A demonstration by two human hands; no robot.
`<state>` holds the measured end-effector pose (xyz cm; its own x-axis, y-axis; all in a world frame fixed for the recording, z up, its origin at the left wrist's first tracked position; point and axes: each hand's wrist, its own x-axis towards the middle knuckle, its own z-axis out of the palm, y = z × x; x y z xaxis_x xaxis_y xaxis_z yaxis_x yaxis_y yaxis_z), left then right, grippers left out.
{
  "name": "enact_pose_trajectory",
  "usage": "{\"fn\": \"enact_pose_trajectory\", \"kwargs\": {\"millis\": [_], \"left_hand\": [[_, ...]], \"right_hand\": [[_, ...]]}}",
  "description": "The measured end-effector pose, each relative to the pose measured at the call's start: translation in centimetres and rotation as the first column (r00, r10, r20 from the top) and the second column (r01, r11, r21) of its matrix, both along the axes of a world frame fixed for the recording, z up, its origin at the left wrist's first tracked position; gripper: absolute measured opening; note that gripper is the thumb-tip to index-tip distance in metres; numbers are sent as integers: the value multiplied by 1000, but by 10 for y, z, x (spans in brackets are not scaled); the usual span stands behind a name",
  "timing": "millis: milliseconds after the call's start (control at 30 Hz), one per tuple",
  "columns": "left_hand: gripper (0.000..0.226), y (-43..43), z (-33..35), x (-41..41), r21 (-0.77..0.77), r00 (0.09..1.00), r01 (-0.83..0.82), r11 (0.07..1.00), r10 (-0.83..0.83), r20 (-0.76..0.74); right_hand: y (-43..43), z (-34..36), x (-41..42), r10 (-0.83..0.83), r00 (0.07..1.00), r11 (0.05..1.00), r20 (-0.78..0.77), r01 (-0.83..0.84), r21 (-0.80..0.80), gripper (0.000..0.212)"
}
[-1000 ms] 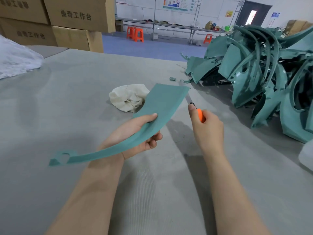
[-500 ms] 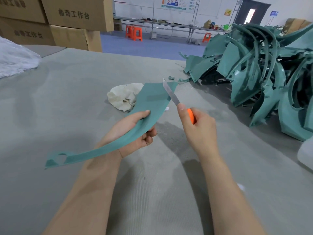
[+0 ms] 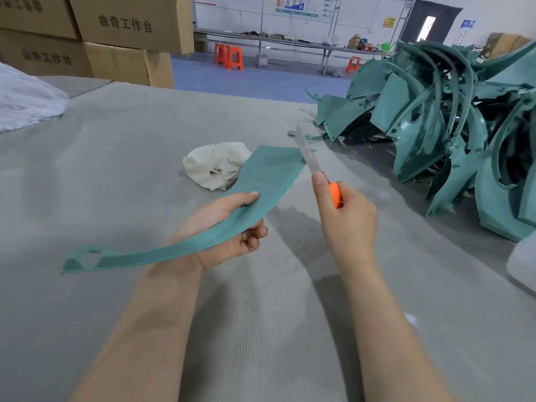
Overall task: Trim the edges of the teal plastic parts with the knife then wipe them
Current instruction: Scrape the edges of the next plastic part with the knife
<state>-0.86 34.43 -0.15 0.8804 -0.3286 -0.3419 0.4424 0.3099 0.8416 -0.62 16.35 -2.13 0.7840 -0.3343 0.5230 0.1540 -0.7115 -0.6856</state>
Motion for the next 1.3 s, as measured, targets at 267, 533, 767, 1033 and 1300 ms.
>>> {"fn": "enact_pose_trajectory", "kwargs": {"millis": [267,533,767,1033,1300], "left_hand": [[17,-3,3,-4,-7,1000,3,1000,-3,16],[18,-1,-3,6,45,963,-253,966,247,105],[34,-7,-2,8,269,817,-540,797,419,397],[36,-10,2,2,272,816,-529,804,395,422],[24,-1,1,3,173,924,-331,928,281,258]], "right_hand": [[-13,0,4,-96,993,993,-70,100,58,60],[-9,2,2,146,989,982,-1,-145,119,34],[-6,2,0,260,962,962,-86,-251,111,51],[2,5,-4,480,877,860,-14,-467,208,12],[-5,12,-4,297,948,932,115,-314,183,32]]}}
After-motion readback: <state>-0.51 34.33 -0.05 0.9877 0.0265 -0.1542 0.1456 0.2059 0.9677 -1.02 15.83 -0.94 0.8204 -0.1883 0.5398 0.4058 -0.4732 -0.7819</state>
